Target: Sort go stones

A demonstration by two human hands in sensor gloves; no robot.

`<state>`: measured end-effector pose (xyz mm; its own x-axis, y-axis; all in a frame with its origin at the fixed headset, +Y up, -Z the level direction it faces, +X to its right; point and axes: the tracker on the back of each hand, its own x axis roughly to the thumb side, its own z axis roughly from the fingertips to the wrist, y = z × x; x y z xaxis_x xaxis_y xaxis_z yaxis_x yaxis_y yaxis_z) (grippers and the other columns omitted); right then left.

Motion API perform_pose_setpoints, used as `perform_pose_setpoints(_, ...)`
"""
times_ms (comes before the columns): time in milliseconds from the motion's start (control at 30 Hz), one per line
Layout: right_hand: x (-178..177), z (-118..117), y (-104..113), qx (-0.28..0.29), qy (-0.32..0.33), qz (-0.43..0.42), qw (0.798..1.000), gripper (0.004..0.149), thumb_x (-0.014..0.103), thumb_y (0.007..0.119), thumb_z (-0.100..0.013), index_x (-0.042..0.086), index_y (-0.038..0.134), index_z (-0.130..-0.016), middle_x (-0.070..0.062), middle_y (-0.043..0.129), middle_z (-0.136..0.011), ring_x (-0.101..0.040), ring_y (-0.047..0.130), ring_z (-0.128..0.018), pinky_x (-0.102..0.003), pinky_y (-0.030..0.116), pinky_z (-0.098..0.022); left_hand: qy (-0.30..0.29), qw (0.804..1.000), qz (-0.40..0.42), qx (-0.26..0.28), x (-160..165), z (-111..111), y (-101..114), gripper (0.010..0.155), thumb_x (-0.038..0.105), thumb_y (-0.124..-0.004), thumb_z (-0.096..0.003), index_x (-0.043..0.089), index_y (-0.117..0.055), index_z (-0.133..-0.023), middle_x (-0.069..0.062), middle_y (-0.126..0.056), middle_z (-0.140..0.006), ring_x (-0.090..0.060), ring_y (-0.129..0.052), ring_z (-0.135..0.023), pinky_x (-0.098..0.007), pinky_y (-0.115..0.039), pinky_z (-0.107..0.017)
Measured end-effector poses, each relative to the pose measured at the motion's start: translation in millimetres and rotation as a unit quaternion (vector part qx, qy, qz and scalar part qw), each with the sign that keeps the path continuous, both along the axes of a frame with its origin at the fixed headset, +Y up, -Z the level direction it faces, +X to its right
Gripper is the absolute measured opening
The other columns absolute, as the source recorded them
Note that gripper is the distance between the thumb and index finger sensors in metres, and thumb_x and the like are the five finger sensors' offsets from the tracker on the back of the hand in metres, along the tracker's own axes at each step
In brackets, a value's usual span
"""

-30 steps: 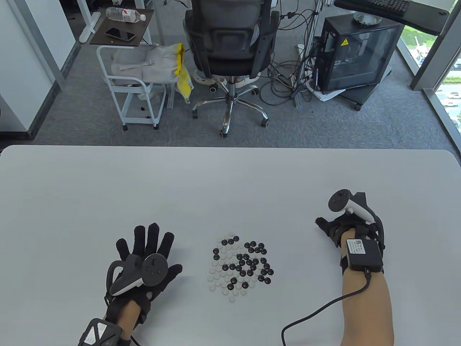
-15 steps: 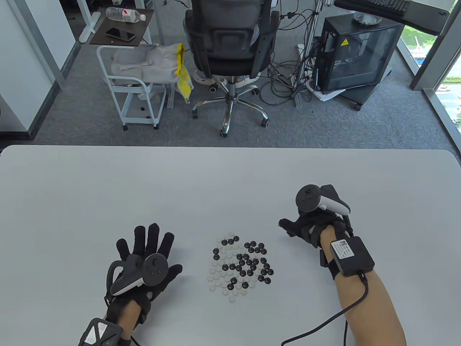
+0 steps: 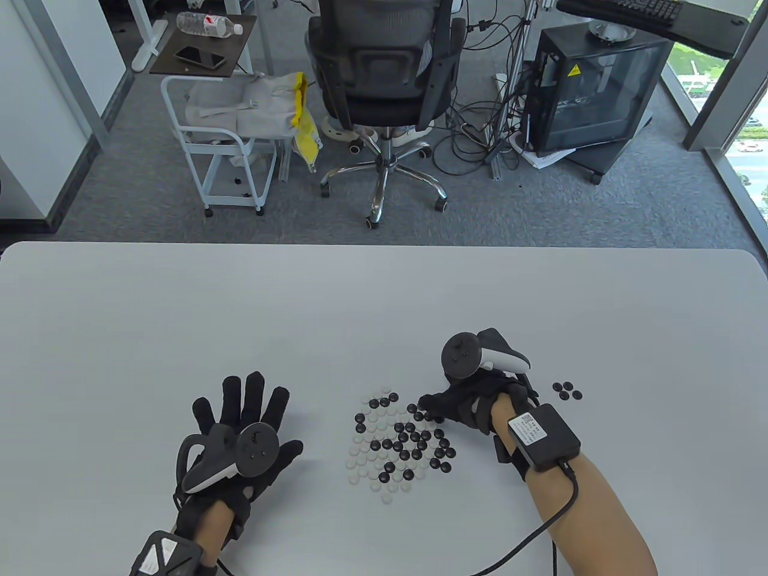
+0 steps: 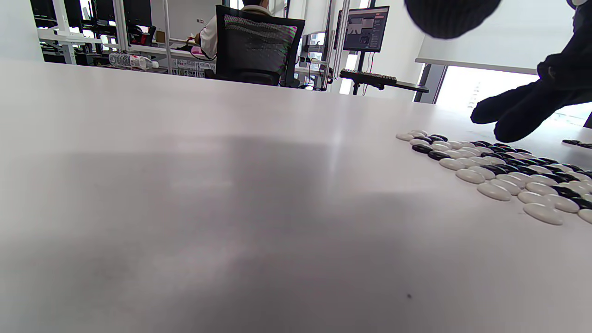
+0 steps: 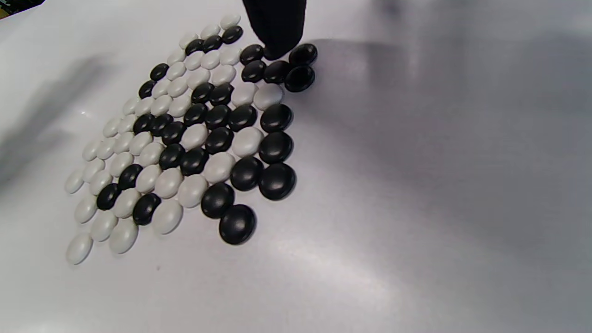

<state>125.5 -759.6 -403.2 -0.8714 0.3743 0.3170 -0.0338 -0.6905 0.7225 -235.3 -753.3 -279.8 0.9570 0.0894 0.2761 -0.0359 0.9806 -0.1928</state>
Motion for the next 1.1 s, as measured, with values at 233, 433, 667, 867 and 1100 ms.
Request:
perform_pose_setpoints(233,32,-7,1,0.016,-0.04,0.063,0.997,0.068,0.052,0.049,-0.062,0.011,0.069,-0.111,-0.04,0.016,-0.116,-0.067,0.001,-0.095,-0.093,0.017,-0.057,0.001,1.0,0.0,-0.002,-1,0,0,0.086,0.063,-0.053,-0.0582,0.019,-0.013,-0.12,-0.023,0.011,-0.118,-0.056,0.012,-0.101,-0.085,0.001,-0.053)
perform_pose_setpoints(433,71,-3,5,0.009,-0.09,0.04,0.995,0.069,0.052,0.049,-0.062,0.008,0.069,-0.112,-0.041,0.015,-0.116,-0.068,0.001,-0.094,-0.094,0.016,-0.057,0.001,1.0,-0.001,-0.002,-1,0,0,0.086,0.063,-0.054,-0.0581,0.019,-0.014,-0.12,-0.023,0.011,-0.118,-0.056,0.013,-0.101,-0.084,0.001,-0.053)
perform_pose_setpoints(667,40,9,7,0.013,-0.024,-0.007,1.0,0.069,0.052,0.049,-0.062,0.01,0.06,-0.115,-0.041,0.009,-0.115,-0.068,-0.002,-0.093,-0.093,0.015,-0.056,0.0,1.0,-0.008,-0.006,1,-1,-2,0.086,0.063,-0.053,-0.0582,0.019,-0.013,-0.12,-0.023,0.011,-0.118,-0.056,0.012,-0.101,-0.085,0.001,-0.053)
perform_pose_setpoints(867,16,11,-6,0.003,0.006,0.006,1.0,0.069,0.052,0.048,-0.061,0.011,0.055,-0.117,-0.041,0.006,-0.113,-0.067,-0.004,-0.092,-0.093,0.014,-0.056,-0.004,1.0,-0.011,-0.006,3,-1,-3,0.086,0.063,-0.053,-0.0582,0.019,-0.013,-0.12,-0.024,0.011,-0.118,-0.057,0.012,-0.101,-0.085,0.001,-0.053)
perform_pose_setpoints(1100,42,10,-5,0.006,-0.024,0.025,0.999,0.066,0.051,0.049,-0.061,0.014,0.058,-0.115,-0.04,0.008,-0.114,-0.067,-0.003,-0.093,-0.093,0.014,-0.056,-0.001,1.0,-0.007,-0.009,1,-1,-3,0.086,0.063,-0.053,-0.0583,0.018,-0.013,-0.12,-0.024,0.011,-0.118,-0.057,0.012,-0.101,-0.085,0.001,-0.053)
